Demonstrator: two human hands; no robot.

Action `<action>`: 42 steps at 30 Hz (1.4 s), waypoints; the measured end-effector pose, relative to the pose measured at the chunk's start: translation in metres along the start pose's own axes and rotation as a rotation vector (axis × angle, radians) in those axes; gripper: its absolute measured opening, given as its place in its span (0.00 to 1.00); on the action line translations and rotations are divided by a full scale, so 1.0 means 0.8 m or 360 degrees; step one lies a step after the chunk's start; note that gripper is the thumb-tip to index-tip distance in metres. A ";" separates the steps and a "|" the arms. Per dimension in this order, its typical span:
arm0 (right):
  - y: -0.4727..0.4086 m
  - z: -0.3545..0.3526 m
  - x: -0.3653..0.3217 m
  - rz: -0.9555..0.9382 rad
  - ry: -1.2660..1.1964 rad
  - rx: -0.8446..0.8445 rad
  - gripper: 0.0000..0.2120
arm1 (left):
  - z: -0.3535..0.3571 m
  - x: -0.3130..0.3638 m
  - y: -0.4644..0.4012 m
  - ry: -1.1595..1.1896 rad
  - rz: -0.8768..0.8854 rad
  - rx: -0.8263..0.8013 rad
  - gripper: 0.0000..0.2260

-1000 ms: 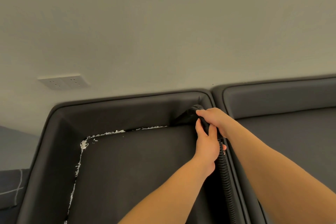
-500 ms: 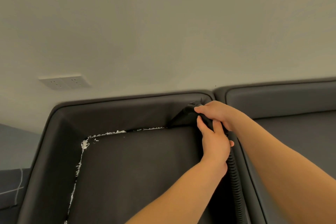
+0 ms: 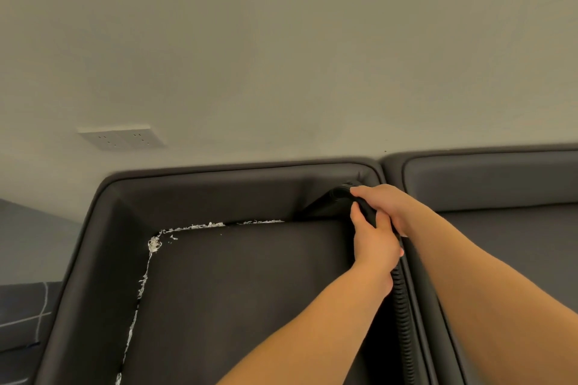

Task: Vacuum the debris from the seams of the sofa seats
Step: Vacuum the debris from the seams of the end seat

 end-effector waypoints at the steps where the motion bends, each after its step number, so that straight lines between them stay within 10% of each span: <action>1: 0.005 -0.002 0.002 0.0001 0.0026 -0.0015 0.18 | 0.002 -0.006 0.004 -0.0005 -0.0012 0.0006 0.26; 42: 0.023 0.059 -0.043 -0.0258 0.0303 -0.0235 0.15 | -0.046 -0.015 0.025 0.0262 0.0173 0.0105 0.24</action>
Point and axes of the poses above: each hand's wrist, its own y-axis away from the middle knuckle, its own z-axis out of the palm, x = y × z, the point moved 4 cm from there along -y, towards the middle knuckle, and after that the axes turned 9 degrees about -z, right-handed, at the moved point
